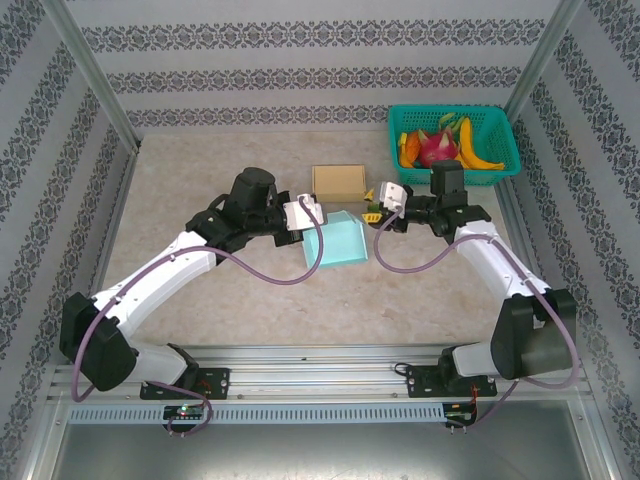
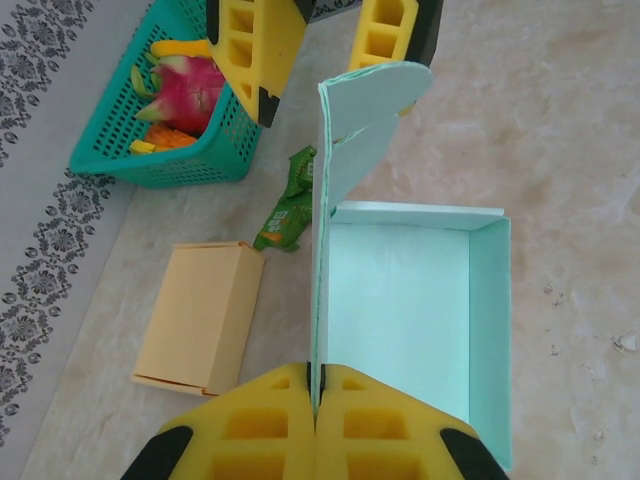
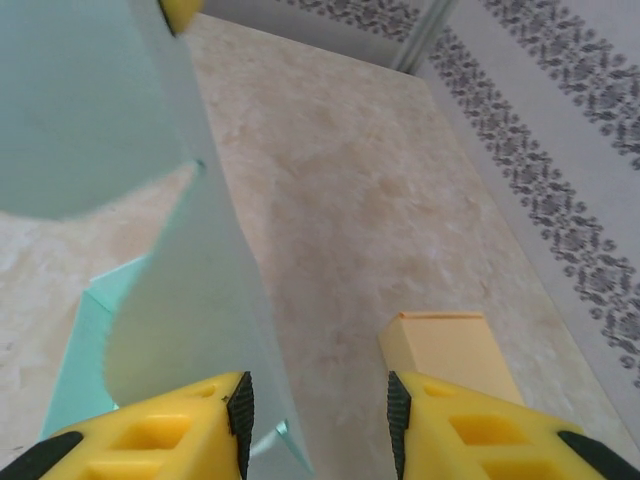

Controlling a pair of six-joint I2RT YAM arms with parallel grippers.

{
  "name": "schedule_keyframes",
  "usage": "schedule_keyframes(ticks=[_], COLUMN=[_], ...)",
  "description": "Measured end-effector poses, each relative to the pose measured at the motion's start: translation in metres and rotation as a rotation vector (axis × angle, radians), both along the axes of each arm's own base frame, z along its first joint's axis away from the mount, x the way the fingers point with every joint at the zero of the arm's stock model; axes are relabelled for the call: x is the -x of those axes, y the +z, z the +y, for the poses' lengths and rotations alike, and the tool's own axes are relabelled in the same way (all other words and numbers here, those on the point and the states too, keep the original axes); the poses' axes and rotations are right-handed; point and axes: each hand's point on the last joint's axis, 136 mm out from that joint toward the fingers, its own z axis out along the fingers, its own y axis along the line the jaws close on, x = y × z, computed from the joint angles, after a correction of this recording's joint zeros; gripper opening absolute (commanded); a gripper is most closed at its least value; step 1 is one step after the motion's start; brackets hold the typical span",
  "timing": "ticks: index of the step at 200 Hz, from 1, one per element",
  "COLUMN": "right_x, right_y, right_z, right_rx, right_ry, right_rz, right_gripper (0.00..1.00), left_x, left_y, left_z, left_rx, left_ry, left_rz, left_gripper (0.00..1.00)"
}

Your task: Fold the paper box

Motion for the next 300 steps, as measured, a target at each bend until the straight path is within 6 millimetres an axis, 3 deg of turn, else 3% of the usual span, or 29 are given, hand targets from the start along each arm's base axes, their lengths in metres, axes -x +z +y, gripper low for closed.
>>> schedule_keyframes(ticks=[94, 116, 183, 202, 223, 237, 259, 285, 300], right_x=[0.026, 0.03, 0.033, 0.032, 0.033, 0.032, 0.027, 0.015, 0.011], right_y=[-0.01, -0.012, -0.019, -0.02, -0.021, -0.022, -0.023, -0.021, -0.022], right_z=[0.03, 0.033, 0.034, 0.034, 0.035, 0.036, 0.035, 0.032, 0.031], right_rx=[0.06, 0.066, 0.082, 0.084, 0.078, 0.073, 0.063, 0.043, 0.031], right_ry=[0.151, 0.165, 0.175, 0.179, 0.187, 0.185, 0.172, 0.136, 0.121], right_rz=[0.013, 0.022, 0.037, 0.038, 0.044, 0.048, 0.058, 0.038, 0.026], right_gripper=[0.38, 0.32, 0.0, 0.0, 0.0, 0.0, 0.0, 0.0, 0.0], left_x=[-0.001, 0.0, 0.011, 0.012, 0.015, 0.018, 0.026, 0.021, 0.011], left_y=[-0.004, -0.004, -0.01, -0.012, -0.013, -0.008, 0.011, 0.04, 0.053], left_z=[-0.001, -0.002, -0.007, -0.006, -0.005, -0.006, -0.008, 0.003, 0.016], left_rx=[-0.011, -0.011, -0.031, -0.032, -0.015, 0.024, 0.11, 0.237, 0.316], left_ry=[0.0, -0.004, -0.04, -0.04, -0.035, -0.035, -0.019, 0.111, 0.244], left_rz=[0.001, 0.001, 0.02, 0.024, 0.024, 0.015, -0.009, -0.01, 0.024], left_gripper=[0.0, 0.0, 0.0, 0.0, 0.19, 0.43, 0.48, 0.53, 0.67])
